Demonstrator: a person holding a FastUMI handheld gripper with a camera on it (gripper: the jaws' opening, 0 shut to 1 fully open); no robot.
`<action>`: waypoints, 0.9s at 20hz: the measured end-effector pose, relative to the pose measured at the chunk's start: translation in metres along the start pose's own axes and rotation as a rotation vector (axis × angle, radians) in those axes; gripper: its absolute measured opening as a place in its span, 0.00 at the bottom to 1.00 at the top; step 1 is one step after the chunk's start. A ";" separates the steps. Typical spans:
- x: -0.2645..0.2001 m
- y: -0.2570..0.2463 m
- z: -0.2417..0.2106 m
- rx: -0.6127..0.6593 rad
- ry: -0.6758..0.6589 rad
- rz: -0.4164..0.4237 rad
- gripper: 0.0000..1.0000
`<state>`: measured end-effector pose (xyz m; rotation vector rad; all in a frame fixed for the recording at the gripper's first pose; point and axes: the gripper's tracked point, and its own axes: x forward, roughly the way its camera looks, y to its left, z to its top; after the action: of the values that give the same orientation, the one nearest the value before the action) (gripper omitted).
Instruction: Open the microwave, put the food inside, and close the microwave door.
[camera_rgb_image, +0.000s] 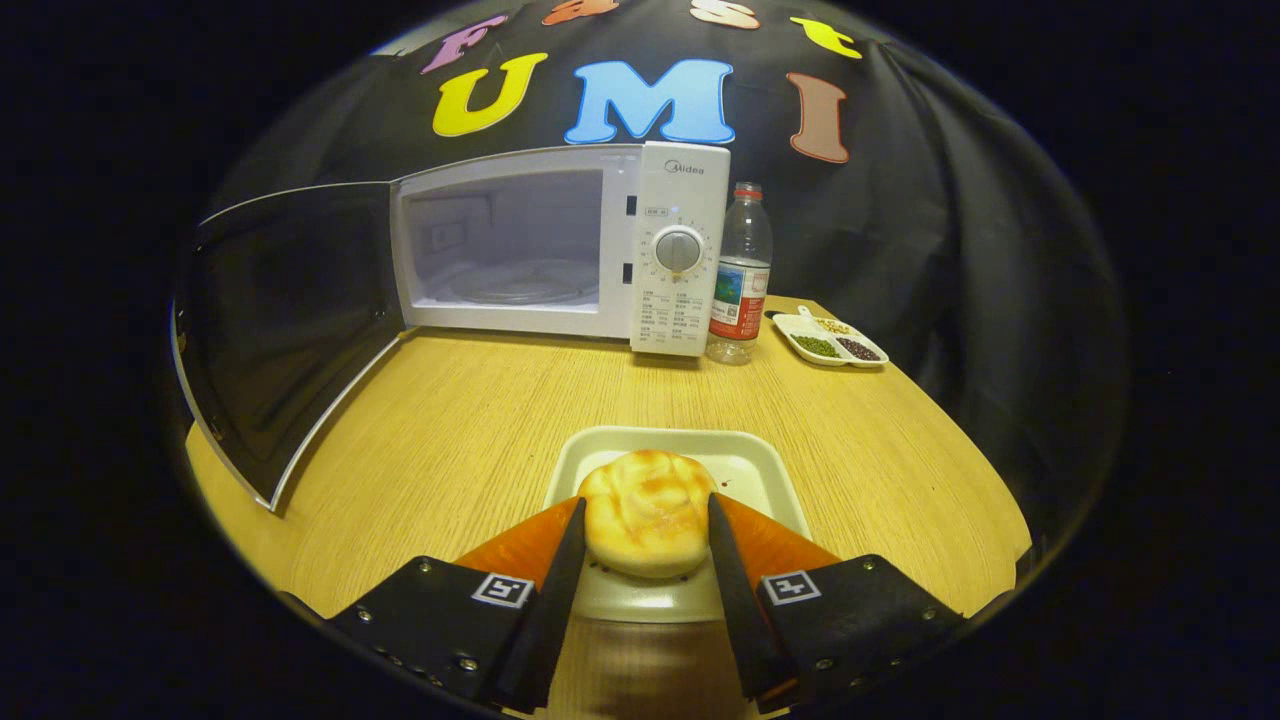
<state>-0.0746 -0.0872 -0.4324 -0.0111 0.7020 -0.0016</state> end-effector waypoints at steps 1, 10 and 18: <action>-0.001 0.002 0.005 0.010 -0.012 0.006 0.69; -0.003 0.074 0.075 0.052 -0.115 0.169 0.68; 0.047 0.146 0.143 0.141 -0.181 0.216 0.68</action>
<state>0.0535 0.0601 -0.3553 0.1976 0.5183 0.1552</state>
